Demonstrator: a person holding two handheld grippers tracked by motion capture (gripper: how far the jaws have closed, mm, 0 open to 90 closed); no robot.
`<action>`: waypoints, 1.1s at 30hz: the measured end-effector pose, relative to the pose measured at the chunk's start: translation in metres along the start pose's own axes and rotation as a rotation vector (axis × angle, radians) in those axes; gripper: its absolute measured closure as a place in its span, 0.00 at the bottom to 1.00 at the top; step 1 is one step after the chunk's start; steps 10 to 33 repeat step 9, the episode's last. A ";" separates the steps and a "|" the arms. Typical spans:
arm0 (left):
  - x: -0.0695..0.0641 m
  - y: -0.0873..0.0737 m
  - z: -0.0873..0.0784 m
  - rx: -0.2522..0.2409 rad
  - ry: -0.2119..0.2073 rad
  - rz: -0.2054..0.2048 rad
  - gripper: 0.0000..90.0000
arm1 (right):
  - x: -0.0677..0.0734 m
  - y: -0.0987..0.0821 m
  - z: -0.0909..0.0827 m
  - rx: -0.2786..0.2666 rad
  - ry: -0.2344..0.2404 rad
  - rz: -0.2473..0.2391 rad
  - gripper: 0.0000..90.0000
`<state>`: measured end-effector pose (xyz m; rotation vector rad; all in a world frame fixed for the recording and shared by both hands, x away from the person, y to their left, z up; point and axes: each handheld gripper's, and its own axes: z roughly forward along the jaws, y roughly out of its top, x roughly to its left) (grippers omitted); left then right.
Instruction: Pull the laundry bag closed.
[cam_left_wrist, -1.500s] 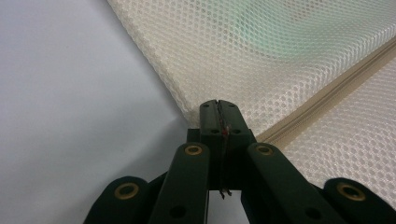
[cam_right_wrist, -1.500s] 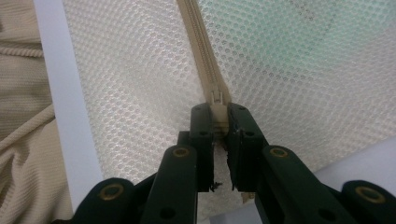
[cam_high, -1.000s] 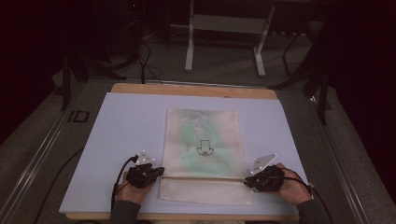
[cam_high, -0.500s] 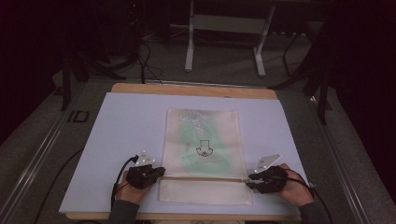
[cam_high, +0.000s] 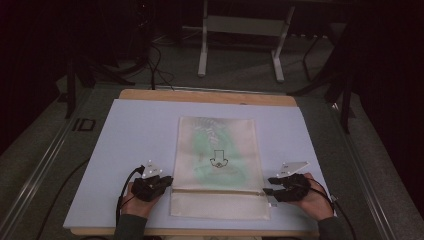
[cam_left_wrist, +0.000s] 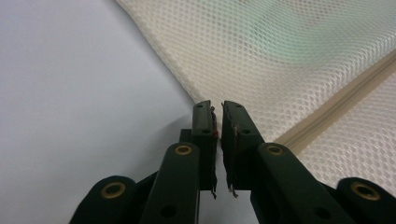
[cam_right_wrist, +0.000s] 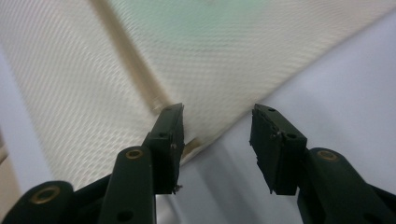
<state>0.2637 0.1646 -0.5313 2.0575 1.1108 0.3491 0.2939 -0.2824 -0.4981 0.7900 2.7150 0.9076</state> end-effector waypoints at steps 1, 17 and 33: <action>0.000 0.000 0.000 -0.008 0.003 -0.006 0.92 | -0.001 0.000 0.000 -0.013 -0.010 0.014 0.60; 0.004 0.000 -0.003 -0.015 0.047 -0.009 0.92 | -0.004 -0.001 0.010 -0.027 -0.048 0.053 0.58; 0.004 0.000 -0.003 -0.015 0.047 -0.009 0.92 | -0.004 -0.001 0.010 -0.027 -0.048 0.053 0.58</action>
